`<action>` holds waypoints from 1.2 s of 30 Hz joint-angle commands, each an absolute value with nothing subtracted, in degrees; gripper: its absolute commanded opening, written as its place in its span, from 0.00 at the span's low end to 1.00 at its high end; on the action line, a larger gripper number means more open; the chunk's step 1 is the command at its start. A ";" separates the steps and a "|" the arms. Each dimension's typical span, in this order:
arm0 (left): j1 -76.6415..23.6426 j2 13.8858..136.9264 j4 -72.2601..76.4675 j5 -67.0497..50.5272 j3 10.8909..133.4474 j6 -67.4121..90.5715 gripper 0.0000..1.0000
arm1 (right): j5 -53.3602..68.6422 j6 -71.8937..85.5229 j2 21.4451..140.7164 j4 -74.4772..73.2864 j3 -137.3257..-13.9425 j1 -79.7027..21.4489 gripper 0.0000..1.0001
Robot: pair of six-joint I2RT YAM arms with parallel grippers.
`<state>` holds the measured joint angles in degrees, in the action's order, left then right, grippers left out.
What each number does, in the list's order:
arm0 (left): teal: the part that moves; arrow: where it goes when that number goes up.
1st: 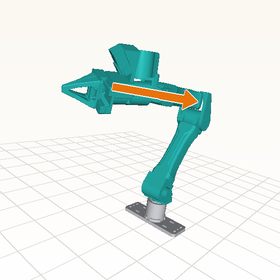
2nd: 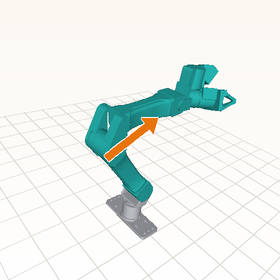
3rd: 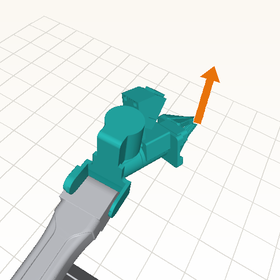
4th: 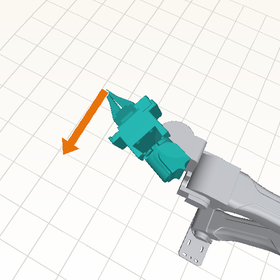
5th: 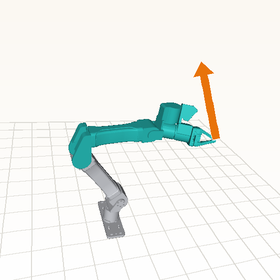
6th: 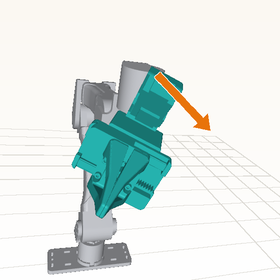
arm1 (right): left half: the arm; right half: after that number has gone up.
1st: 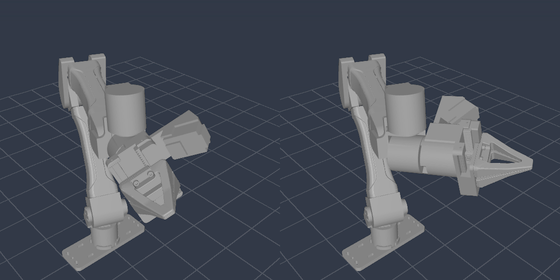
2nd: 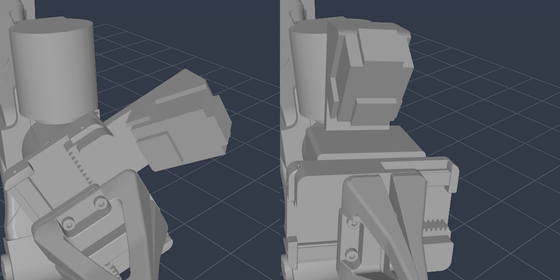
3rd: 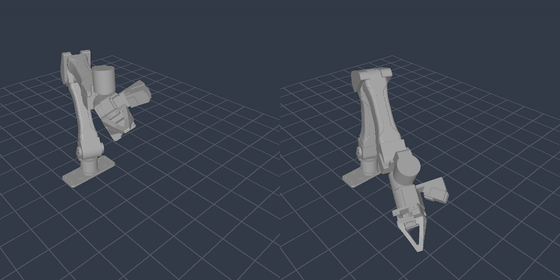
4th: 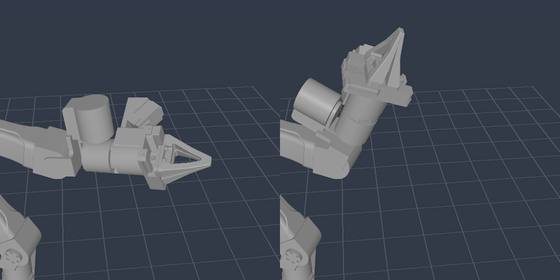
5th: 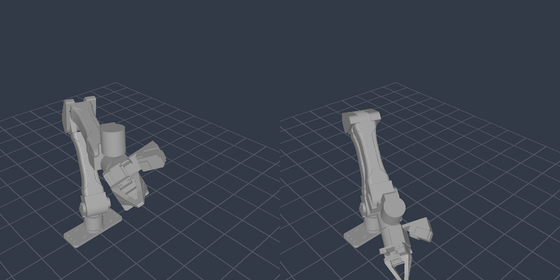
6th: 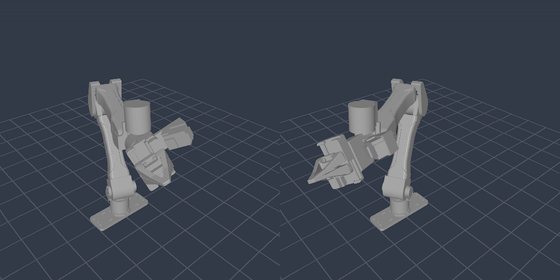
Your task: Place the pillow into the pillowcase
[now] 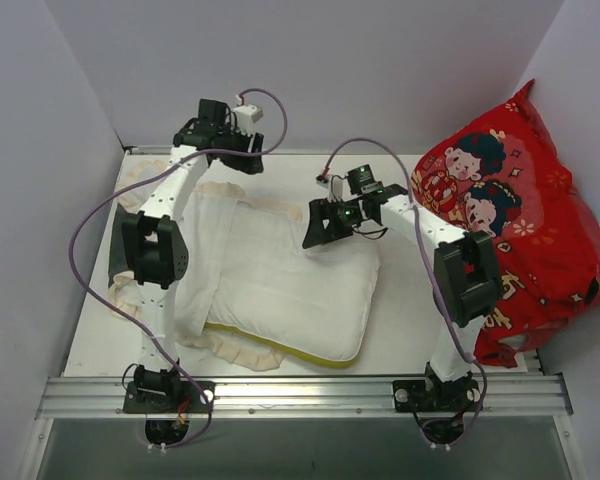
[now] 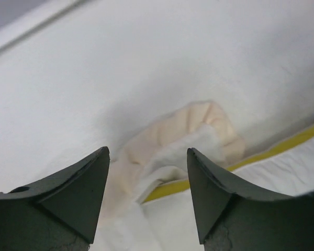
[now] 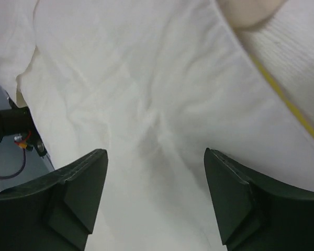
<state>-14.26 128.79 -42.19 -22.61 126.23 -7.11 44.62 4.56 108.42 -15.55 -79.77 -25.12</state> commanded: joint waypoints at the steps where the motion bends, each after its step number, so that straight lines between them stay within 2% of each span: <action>1: -11.16 130.68 -45.17 -18.12 133.84 -14.29 0.70 | 42.55 7.56 100.56 -20.82 -79.54 -19.97 0.77; 2: -11.25 132.43 -46.05 -17.24 135.34 -15.63 0.71 | 41.50 7.73 99.85 -23.18 -79.11 -19.26 0.80; 3: -11.42 133.15 -47.71 -16.70 135.70 -17.04 0.73 | 40.09 7.65 99.23 -24.25 -78.75 -18.64 0.89; 5: -11.78 134.73 -49.04 -16.26 135.62 -20.82 0.78 | 37.71 6.08 98.00 -27.66 -77.96 -16.97 0.94; 15: -14.06 139.12 -52.47 -19.95 132.62 -28.92 0.84 | 34.80 2.37 99.66 -39.02 -74.53 -14.24 0.98; 20: -15.64 141.50 -53.00 -25.39 132.19 -30.23 0.84 | 37.61 2.90 104.06 -40.87 -75.06 -13.98 0.96; 25: -18.36 143.87 -53.35 -26.28 130.52 -31.72 0.83 | 39.20 5.00 108.10 -40.96 -76.02 -12.83 0.86; 26: -18.63 144.22 -53.35 -25.76 130.17 -31.73 0.81 | 39.46 5.62 108.54 -40.78 -76.29 -12.57 0.81; 27: -18.98 144.66 -53.44 -24.62 129.99 -31.82 0.79 | 39.55 5.89 109.24 -40.78 -76.46 -12.31 0.78; 31: -20.56 146.42 -54.05 -24.86 130.16 -31.99 0.48 | 40.69 7.20 110.65 -39.29 -77.25 -12.04 0.61; 32: -21.44 146.86 -54.23 -25.48 130.34 -32.08 0.25 | 41.65 7.64 110.92 -38.33 -77.52 -12.04 0.55; 33: -22.05 147.04 -55.01 -26.27 131.04 -32.17 0.09 | 42.44 8.52 111.53 -37.89 -77.87 -12.04 0.44; 34: -22.93 147.22 -55.89 -26.89 131.83 -32.43 0.02 | 43.06 9.05 111.88 -37.53 -78.13 -11.95 0.38; 35: -23.64 147.83 -56.59 -28.46 132.44 -32.08 0.00 | 43.76 9.66 112.23 -36.40 -78.31 -12.13 0.24; 36: -24.69 147.74 -57.82 -30.83 132.97 -31.56 0.00 | 45.16 10.36 112.76 -35.78 -78.40 -12.22 0.17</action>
<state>-21.47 145.10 -53.36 -24.47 131.11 -31.57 41.41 7.94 110.69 -36.25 -77.06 -11.49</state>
